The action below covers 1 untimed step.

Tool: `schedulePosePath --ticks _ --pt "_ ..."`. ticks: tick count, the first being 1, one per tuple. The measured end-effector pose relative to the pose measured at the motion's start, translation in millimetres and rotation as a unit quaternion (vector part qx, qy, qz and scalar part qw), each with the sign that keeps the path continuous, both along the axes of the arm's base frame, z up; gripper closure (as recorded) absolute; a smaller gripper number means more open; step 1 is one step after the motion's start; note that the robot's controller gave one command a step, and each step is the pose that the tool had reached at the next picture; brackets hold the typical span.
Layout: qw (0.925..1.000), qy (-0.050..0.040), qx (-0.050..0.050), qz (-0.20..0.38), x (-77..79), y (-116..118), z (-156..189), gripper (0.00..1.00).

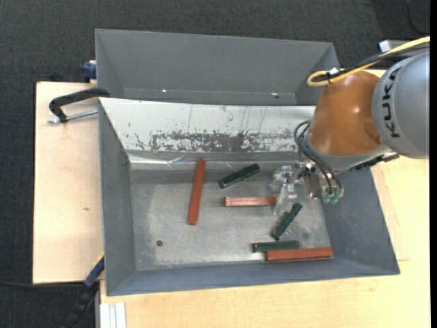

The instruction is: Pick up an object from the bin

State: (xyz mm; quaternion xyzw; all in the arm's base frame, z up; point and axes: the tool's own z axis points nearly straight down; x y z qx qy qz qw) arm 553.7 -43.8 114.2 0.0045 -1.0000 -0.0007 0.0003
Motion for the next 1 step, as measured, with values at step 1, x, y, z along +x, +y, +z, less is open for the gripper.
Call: schedulePosePath --ticks 1 --pt "1.0000 -0.0032 0.000 0.006 -0.2 18.4 131.7 1.00"
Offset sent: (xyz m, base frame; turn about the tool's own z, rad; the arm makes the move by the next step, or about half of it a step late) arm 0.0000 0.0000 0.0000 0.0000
